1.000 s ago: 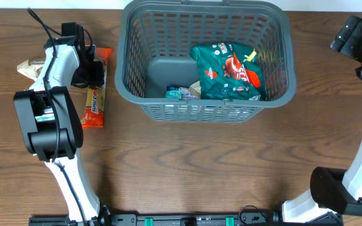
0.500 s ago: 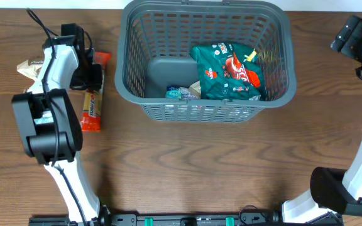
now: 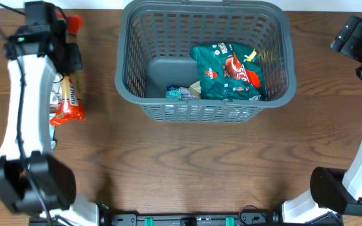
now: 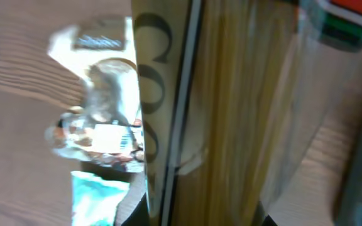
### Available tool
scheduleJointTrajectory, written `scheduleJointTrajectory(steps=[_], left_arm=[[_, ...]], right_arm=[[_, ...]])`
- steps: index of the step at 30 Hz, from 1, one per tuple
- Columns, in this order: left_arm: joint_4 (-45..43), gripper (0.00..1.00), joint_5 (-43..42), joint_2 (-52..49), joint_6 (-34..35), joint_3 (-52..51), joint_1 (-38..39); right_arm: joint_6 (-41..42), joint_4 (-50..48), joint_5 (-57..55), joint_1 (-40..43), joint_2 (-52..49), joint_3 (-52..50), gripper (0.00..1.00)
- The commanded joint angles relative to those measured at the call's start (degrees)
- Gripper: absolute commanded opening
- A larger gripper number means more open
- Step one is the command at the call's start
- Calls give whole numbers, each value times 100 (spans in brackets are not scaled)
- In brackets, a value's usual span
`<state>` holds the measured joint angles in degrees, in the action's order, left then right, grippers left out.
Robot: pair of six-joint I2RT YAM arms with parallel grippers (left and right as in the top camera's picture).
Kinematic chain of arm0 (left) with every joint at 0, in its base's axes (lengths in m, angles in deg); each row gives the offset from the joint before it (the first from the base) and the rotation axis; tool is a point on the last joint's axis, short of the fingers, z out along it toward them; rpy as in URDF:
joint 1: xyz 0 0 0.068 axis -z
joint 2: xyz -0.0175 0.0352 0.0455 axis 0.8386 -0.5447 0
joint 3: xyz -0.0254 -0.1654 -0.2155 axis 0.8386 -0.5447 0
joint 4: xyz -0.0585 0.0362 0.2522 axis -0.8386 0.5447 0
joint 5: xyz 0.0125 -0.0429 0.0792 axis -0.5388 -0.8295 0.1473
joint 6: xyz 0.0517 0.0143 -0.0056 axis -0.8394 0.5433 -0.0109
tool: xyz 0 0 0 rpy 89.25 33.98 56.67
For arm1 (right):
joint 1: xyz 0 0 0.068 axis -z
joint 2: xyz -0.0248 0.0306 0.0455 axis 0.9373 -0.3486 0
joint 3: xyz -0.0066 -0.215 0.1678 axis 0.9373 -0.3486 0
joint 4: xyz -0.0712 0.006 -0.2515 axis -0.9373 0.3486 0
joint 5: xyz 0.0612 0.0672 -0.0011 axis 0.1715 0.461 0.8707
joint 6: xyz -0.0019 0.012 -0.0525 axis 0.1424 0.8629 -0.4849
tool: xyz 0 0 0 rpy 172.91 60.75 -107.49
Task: Pack container
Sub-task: 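Lift the spaghetti pack with the left gripper toward the basket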
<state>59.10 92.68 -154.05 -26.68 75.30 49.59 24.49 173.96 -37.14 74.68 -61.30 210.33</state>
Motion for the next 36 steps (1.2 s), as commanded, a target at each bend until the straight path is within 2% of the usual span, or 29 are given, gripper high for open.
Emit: scheduleJointTrajectory(steps=[1,8,13,20,28,36], left_arm=[[-39,6,129,684,125,125,-28],[267,6,98,1390,-138,846,-11],[802,6,-140,1322,-221,2105,-13],[859,6,-798,1082,-216,3176,-11],[695,6,-2074,595,-577,3563,271],[304,6,-2245,479,-1456,3580,1187]], right_arm=[[70,9,-96,20,35,55,99],[70,9,-96,20,35,55,99],[70,9,-96,20,35,55,99],[70,9,-96,20,35,55,99],[70,9,-96,20,35,55,99],[70,9,-96,20,35,55,99]])
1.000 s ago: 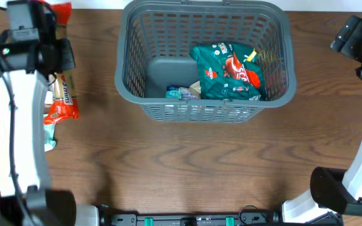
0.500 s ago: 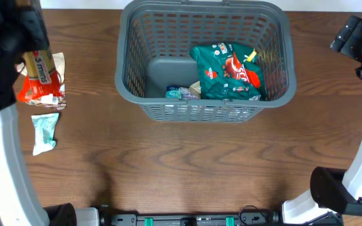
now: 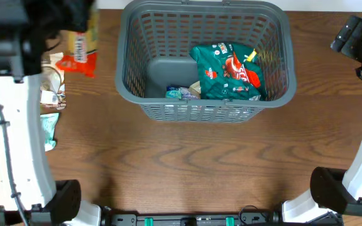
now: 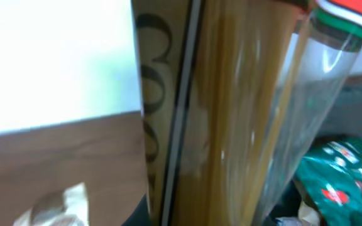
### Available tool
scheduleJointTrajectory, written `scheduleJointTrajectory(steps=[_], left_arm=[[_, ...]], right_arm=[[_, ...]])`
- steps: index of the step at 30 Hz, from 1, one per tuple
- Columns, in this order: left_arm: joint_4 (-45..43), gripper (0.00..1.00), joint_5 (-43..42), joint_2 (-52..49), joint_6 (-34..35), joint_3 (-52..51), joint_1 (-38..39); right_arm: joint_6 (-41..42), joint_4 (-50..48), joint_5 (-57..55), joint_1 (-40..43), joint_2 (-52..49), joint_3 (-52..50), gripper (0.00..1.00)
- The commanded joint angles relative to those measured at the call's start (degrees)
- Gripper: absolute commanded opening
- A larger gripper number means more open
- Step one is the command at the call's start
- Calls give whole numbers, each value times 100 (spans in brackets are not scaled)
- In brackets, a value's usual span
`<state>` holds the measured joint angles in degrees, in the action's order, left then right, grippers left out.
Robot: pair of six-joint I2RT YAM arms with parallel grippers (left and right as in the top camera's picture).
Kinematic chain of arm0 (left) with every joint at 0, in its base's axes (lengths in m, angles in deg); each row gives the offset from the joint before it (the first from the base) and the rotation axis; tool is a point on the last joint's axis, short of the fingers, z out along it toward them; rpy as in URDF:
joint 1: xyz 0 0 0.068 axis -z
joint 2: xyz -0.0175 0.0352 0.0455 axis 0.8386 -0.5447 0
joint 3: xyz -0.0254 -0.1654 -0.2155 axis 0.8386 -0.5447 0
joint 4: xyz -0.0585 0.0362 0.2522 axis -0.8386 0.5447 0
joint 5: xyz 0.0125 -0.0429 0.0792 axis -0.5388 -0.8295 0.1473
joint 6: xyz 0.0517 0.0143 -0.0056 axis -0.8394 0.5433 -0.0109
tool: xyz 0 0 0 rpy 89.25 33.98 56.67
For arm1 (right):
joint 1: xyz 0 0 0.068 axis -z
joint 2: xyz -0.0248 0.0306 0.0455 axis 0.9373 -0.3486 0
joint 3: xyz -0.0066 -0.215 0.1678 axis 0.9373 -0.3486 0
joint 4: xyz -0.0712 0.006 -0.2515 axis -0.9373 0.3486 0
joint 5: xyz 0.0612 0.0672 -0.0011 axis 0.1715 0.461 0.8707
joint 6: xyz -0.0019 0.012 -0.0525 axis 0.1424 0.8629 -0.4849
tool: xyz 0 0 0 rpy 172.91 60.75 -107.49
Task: Pack container
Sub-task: 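Lift the spaghetti pack with the left gripper toward the basket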
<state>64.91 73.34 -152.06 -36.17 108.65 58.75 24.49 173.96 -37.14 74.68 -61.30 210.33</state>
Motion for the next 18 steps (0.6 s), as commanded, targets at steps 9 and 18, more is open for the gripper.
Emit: scheduleJointTrajectory(steps=[9,18], left_arm=[[-553,6,-1311,280,-890,516,903],[-339,6,-1853,249,-1244,516,1268]], right_arm=[[70,9,-96,20,35,55,99],[70,11,-94,20,35,55,99]])
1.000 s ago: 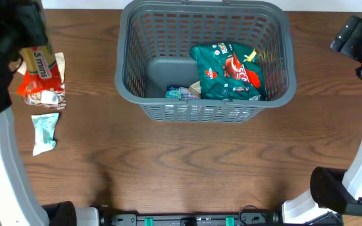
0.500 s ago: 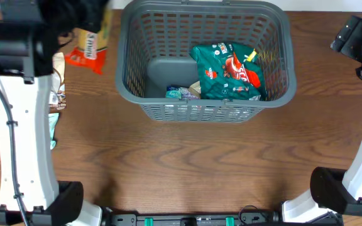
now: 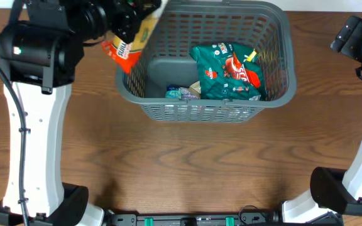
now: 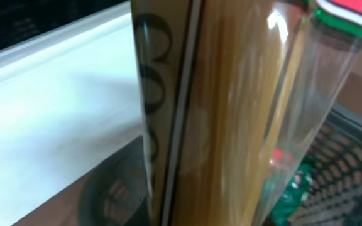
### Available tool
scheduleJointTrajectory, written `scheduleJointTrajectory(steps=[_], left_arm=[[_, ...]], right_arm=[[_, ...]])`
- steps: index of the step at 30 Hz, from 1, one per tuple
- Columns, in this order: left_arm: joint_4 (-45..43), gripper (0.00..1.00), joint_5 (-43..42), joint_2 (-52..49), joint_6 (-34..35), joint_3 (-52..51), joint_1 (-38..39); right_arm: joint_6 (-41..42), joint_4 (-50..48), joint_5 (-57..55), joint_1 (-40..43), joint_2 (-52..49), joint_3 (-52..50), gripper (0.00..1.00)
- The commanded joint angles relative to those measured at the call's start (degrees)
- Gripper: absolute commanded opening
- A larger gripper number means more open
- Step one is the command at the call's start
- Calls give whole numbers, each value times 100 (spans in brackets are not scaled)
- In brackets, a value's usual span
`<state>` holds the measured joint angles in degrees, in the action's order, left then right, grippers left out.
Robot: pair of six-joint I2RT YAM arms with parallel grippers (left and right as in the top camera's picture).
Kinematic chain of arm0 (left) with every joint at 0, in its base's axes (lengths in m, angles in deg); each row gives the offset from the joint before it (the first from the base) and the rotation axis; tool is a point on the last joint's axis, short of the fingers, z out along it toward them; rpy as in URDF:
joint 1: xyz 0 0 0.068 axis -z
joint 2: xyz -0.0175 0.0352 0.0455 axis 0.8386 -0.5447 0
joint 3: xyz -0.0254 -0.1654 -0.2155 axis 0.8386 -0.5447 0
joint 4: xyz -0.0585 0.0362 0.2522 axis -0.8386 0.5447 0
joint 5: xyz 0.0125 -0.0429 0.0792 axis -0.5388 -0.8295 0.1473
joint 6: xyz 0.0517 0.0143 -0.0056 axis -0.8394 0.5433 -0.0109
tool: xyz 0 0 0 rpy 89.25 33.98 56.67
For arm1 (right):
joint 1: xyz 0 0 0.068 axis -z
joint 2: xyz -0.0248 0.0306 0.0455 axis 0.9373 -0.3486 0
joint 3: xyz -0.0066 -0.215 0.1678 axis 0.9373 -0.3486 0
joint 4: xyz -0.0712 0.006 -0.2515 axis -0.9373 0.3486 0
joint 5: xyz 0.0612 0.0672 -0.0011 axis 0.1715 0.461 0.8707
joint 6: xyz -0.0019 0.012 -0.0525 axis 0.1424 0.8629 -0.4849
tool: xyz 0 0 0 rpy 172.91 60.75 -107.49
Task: Pack container
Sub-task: 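Lift the spaghetti pack with the left gripper toward the basket, then lower the spaghetti pack into the basket and open the left gripper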
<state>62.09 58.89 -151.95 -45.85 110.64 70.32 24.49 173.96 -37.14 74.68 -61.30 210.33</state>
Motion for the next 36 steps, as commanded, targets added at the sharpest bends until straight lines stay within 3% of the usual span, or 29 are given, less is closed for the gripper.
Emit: scheduleJointTrajectory(steps=[1,21,36], left_arm=[[13,6,-409,223,-343,315,162],[1075,6,-608,-577,-1486,315,767],[1788,6,-660,-1394,-1759,310,1016]], right_arm=[[70,9,-96,20,35,55,99],[70,13,-55,20,35,52,99],[70,13,-55,20,35,52,99]])
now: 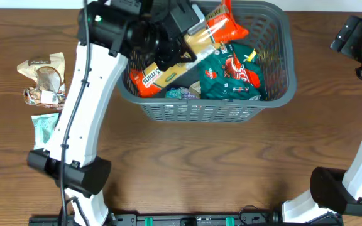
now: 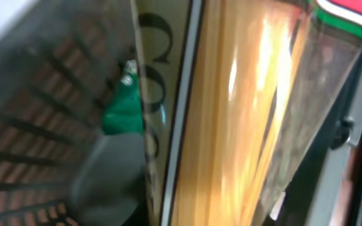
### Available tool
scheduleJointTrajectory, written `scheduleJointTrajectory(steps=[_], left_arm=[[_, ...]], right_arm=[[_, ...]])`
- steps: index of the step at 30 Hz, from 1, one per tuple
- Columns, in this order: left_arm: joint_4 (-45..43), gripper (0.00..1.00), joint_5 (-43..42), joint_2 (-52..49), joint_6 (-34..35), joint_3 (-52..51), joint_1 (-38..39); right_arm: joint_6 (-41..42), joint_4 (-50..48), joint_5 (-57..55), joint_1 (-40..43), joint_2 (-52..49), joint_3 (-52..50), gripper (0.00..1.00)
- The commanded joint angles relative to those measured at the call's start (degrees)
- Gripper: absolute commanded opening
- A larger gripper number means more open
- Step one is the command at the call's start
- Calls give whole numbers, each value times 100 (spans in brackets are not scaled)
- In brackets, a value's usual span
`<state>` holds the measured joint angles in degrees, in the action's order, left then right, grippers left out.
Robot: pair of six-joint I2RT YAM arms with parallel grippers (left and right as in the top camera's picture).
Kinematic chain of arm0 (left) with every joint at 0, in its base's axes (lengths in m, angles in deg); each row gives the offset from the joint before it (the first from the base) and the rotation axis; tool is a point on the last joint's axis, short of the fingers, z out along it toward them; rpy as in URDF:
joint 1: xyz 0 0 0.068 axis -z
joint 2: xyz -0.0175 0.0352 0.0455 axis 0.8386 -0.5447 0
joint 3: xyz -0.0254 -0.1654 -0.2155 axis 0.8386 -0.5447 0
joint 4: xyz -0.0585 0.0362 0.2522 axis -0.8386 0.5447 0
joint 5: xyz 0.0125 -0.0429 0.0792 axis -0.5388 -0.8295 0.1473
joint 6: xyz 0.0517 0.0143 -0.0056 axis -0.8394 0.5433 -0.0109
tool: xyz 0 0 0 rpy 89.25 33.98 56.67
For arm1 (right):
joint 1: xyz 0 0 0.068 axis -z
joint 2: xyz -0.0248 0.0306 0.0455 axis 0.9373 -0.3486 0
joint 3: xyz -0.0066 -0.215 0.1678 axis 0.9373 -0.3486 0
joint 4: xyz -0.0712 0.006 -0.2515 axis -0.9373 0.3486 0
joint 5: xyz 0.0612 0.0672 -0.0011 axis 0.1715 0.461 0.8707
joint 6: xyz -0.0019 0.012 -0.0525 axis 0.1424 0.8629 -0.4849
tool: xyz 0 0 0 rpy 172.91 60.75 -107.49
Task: Pack container
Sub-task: 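Lower the spaghetti pack into the basket and open the left gripper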
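Note:
A long clear packet of spaghetti (image 1: pixel 197 45) with red-orange ends hangs tilted over the grey basket (image 1: pixel 206 113), its lower end down inside the left half. My left gripper (image 1: pixel 182 31) is shut on its middle. In the left wrist view the spaghetti packet (image 2: pixel 225 113) fills the frame and hides the fingers, with the basket's wall (image 2: pixel 36 88) behind it. A green snack bag (image 1: pixel 231 72) lies in the basket's right half, and small packets (image 1: pixel 181 93) lie at the front. My right gripper (image 1: pixel 357 37) is at the far right edge, jaws unclear.
Crumpled snack wrappers (image 1: pixel 39 78) lie on the table at the left, with a teal packet (image 1: pixel 43 129) just below them. The right arm's base (image 1: pixel 338 188) stands at the lower right.
My left gripper has moved right with the spaghetti packet, from over the basket's left rim to over its inside. The packet's lower end now dips into the basket. The right arm is unchanged.
My left gripper first held the spaghetti packet low at the table's left, by the wrappers. Then it held the packet at the far left edge, then at the basket's left rim. Now the packet hangs tilted inside the basket beside the green bag.

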<state>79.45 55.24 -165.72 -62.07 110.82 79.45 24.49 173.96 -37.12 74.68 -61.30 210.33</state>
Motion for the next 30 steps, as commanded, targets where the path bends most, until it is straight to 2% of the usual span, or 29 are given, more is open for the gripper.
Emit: scheduleJointTrajectory(steps=[1,14,26,27,30], left_arm=[[111,6,-295,-50,-138,293,118],[693,6,-223,-321,-227,254,363],[776,6,195,-337,-223,249,365],[776,15,262,-337,-223,249,365],[780,66,334,-337,-223,249,365]], right_arm=[[70,11,-57,20,35,52,99],[68,11,-57,20,35,52,99],[70,11,-57,20,35,52,99],[70,13,-57,20,35,52,99],[70,13,-57,20,35,52,99]])
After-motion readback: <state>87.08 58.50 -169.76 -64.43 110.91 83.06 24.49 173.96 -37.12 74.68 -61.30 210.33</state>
